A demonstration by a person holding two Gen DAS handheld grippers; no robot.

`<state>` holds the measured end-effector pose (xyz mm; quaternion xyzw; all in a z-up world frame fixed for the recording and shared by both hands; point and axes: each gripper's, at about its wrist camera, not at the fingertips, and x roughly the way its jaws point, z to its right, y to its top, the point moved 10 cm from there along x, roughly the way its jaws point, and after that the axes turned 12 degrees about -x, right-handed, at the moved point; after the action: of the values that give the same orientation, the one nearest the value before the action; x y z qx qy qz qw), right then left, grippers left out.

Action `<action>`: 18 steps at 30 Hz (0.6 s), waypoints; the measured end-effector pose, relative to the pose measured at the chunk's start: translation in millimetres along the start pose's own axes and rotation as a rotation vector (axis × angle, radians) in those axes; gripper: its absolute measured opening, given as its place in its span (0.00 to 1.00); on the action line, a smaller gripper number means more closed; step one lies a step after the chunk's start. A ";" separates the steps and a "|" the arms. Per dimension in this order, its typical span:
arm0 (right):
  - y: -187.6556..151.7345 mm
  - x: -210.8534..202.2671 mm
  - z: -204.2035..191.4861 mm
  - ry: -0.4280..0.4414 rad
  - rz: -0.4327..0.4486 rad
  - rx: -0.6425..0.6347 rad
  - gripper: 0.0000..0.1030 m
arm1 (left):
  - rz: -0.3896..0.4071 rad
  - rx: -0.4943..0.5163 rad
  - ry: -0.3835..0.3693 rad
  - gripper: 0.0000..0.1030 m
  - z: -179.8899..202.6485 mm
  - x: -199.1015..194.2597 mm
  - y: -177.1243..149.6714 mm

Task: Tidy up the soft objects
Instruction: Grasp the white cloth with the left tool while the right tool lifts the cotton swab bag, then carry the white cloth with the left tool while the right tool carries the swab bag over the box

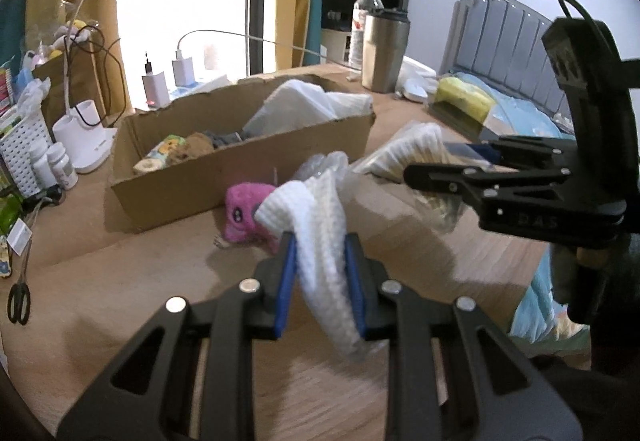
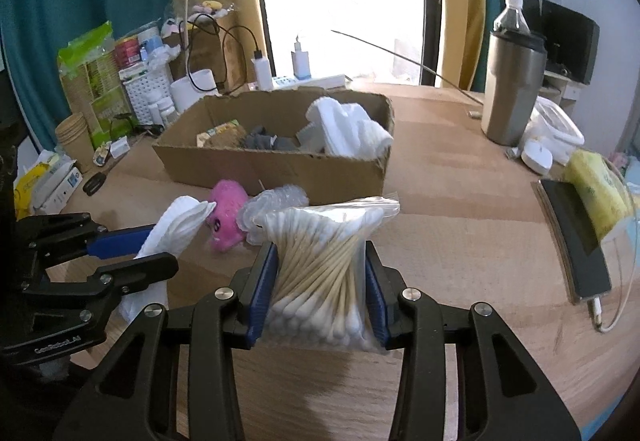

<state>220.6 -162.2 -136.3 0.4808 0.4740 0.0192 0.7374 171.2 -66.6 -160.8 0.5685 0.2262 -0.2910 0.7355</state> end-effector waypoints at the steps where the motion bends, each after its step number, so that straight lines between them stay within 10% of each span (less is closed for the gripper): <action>1: 1.1 -0.1 -0.7 0.000 0.000 -0.003 0.42 | 0.006 -0.005 0.000 0.24 -2.0 -0.6 2.1; 18: 34.8 -12.5 -8.1 -0.015 0.036 -0.043 0.42 | 0.070 -0.034 -0.013 0.24 -16.5 -12.0 30.5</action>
<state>222.7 -144.0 -103.2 0.4734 0.4590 0.0391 0.7508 183.3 -43.0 -135.5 0.5615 0.2060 -0.2648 0.7564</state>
